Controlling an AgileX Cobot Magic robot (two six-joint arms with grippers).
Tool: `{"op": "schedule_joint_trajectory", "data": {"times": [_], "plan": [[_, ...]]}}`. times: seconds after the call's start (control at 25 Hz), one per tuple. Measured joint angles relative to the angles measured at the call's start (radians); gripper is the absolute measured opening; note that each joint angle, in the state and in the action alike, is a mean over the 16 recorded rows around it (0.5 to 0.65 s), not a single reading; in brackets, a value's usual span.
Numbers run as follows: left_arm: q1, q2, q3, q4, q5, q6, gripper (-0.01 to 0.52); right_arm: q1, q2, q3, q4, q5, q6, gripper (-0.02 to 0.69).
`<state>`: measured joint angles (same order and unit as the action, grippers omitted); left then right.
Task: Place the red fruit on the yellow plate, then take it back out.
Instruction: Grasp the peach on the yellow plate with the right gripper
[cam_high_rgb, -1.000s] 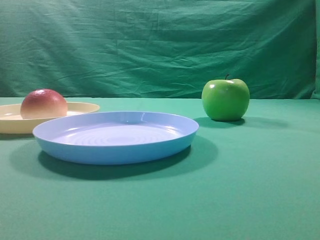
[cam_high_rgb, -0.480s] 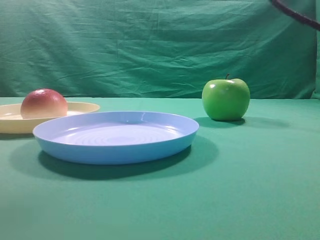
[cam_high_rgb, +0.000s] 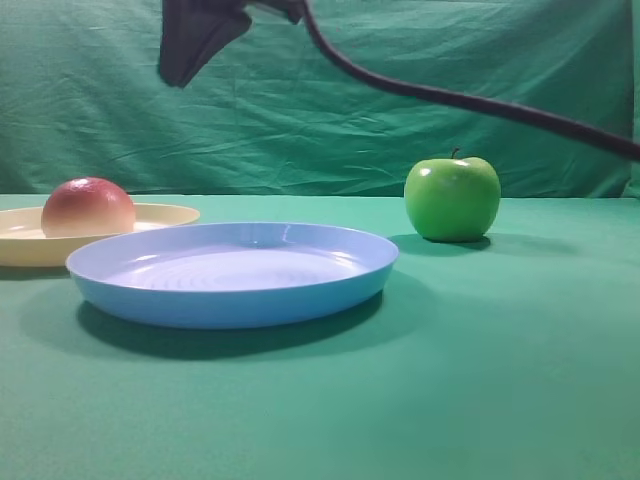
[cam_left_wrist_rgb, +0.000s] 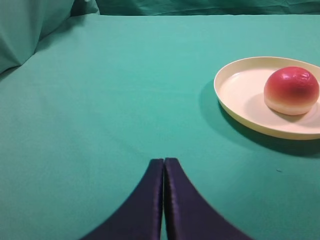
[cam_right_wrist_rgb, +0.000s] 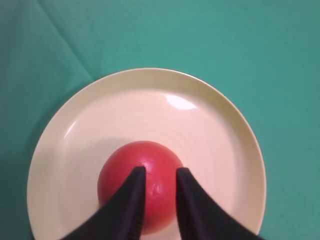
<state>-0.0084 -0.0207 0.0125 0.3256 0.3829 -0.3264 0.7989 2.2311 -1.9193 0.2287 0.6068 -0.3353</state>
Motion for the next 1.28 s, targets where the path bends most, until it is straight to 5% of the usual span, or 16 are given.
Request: {"op": "schedule_joint_trajectory", "data": {"times": [0.32,0.56,0.88,1.28], "plan": [[0.0,0.0,0.0,0.0,0.0,0.0,0.0,0.021,0.075,-0.016,0.015,-0.089,-0.001,0.567],[0.0,0.0,0.0,0.0,0.0,0.0,0.0,0.026,0.117,-0.017,0.033,-0.14,-0.002,0.665],[0.0,0.0,0.0,0.0,0.0,0.0,0.0,0.034,0.167,-0.017,0.053,-0.188,-0.002,0.605],[0.0,0.0,0.0,0.0,0.0,0.0,0.0,0.029,0.161,-0.017,0.049,-0.168,-0.005,0.35]]}}
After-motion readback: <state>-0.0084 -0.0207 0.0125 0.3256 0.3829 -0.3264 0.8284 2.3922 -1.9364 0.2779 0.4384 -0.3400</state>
